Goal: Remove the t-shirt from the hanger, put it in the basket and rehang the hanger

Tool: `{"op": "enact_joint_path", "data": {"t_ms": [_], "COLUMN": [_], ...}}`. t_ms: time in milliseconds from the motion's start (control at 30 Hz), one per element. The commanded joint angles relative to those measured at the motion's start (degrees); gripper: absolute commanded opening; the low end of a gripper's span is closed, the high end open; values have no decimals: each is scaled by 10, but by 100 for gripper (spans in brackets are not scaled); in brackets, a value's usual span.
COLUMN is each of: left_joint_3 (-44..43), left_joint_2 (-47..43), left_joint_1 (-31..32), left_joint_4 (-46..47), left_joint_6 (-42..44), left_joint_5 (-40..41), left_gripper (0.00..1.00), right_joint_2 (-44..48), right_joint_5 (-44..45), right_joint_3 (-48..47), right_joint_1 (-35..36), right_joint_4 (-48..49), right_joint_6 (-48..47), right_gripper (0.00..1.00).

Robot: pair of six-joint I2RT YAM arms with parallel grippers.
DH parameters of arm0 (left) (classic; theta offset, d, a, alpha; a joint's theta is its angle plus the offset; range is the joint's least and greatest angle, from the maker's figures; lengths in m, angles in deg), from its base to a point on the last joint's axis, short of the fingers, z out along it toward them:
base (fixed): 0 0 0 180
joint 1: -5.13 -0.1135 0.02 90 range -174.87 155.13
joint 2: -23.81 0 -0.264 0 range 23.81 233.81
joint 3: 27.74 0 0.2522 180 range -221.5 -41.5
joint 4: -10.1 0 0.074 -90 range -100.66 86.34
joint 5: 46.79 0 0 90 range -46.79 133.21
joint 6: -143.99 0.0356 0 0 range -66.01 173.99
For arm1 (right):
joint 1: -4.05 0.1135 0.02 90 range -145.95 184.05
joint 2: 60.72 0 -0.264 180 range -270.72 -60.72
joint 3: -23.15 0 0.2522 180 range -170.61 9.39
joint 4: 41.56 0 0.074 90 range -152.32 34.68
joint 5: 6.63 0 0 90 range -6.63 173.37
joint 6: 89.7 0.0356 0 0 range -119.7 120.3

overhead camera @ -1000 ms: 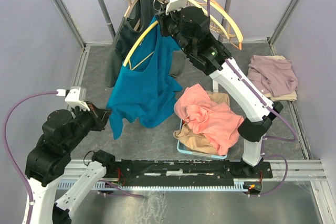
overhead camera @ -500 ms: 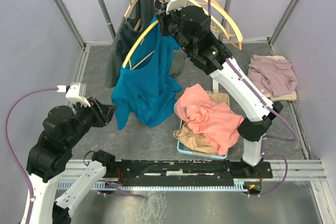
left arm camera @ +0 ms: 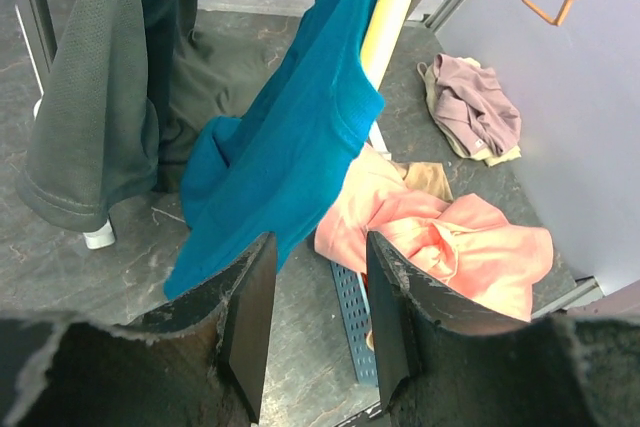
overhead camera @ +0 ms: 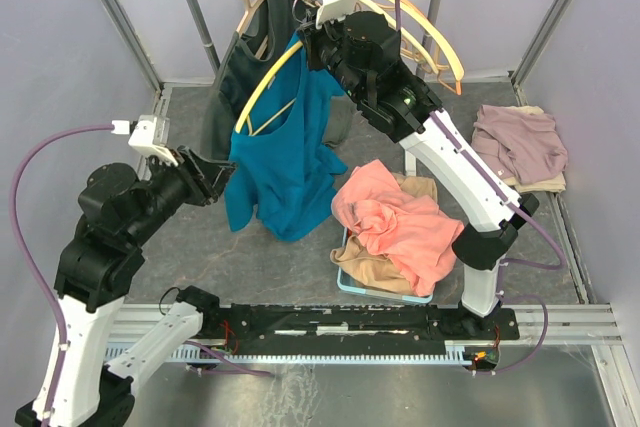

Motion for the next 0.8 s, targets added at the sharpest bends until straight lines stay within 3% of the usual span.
{"op": "enact_joint_path", "data": {"t_ms": [0,233,500,767], "left_joint_3": [10,23,51,55], "left_joint_2": [7,11,9,9], "left_joint_1": [0,0,0,0], "left_joint_4": [45,44,56,58], "left_joint_6": [36,54,64,72], "left_joint_5": [-19,-11,-10,-9], "left_gripper": [48,47,39,4], "right_joint_2": [27,28,29,29], "right_joint_5": [-5,-8,-12,-8], "right_joint_3": [-14,-16,-18,-20], "right_joint_1": [-1,-1,-1,-1], "right_joint_4": [43,45,46,48], "right_joint_6": [-3,-2,1,4], "right_gripper": [1,1,1,1]}}
